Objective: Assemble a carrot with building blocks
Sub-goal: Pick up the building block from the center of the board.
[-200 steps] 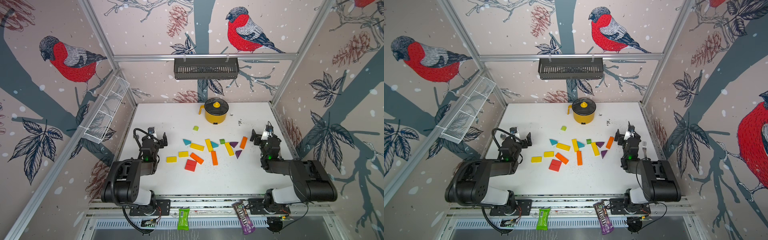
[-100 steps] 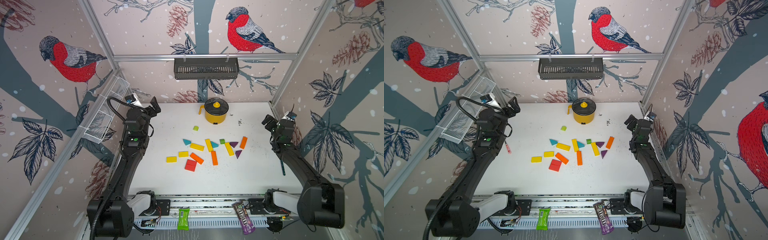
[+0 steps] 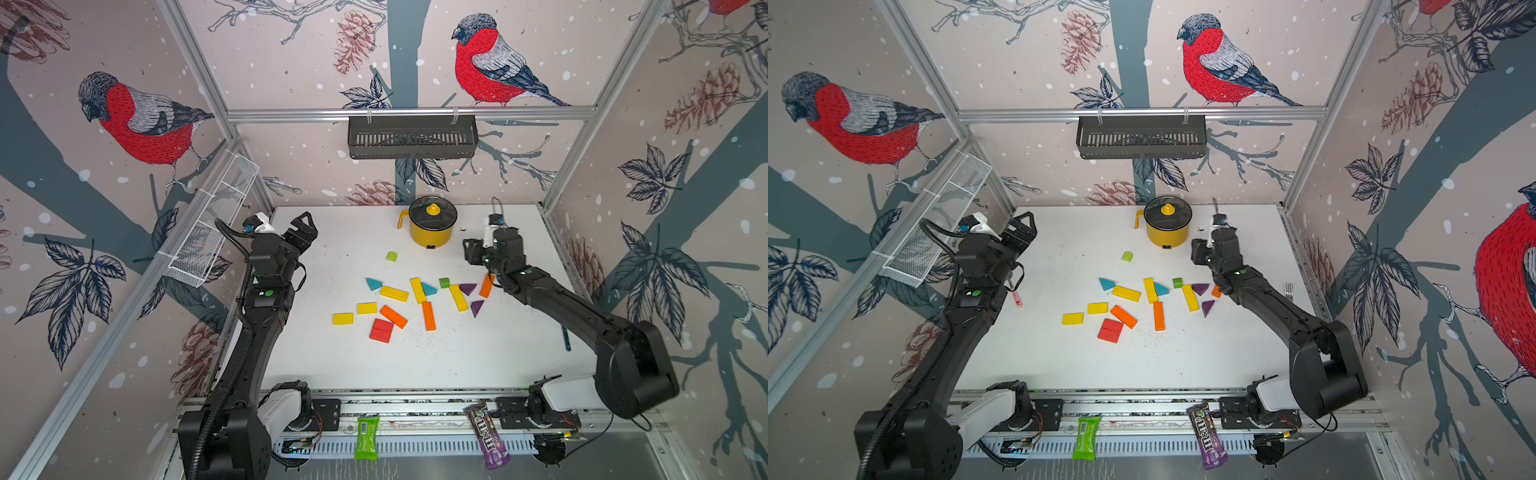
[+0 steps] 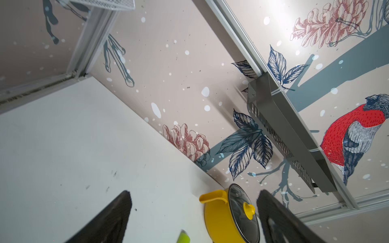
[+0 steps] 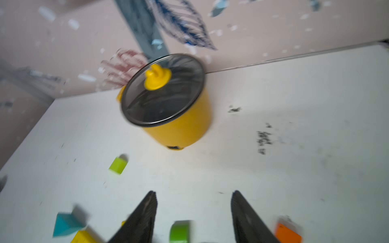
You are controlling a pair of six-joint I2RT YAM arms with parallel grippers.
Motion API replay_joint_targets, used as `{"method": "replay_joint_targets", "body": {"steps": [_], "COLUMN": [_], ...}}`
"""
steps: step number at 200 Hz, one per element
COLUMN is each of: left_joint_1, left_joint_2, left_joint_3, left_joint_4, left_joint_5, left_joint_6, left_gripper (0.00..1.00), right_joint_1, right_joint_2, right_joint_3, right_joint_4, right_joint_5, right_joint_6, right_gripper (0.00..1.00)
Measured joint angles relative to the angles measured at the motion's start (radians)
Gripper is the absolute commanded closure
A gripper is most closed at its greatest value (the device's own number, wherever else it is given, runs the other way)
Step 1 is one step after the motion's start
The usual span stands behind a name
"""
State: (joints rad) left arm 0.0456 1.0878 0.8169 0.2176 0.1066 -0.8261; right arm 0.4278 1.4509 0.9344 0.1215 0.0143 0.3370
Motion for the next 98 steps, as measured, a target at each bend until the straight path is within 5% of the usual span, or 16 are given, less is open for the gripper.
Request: {"method": "replay_joint_targets", "body": {"steps": [31,49,98], "left_joint_1": [0.000,0.002,0.005], "left_joint_2": [0.121,0.192,0.222], "left_joint_3": [0.000,0.046,0.021], "left_joint_4": [-0.002,-0.030,-0.010], "left_joint_5": [0.182,0.277,0.401], "left_joint_6": [-0.084,-0.094,-0.163], "left_gripper": [0.11,0.11,0.11], "right_joint_1": [0.212,0.302,0.404], "right_joint_2": [0.193,0.293,0.465], "right_joint_3": [0.165,0.232,0.356], "right_joint_4": [-0.054,-0.096,-0.174], "right_joint_5": [-0.018,-0.017,-0.036], "right_joint_6": [-0.147,-0.210,-0.314], "right_gripper": [0.59,0.50,0.43]}}
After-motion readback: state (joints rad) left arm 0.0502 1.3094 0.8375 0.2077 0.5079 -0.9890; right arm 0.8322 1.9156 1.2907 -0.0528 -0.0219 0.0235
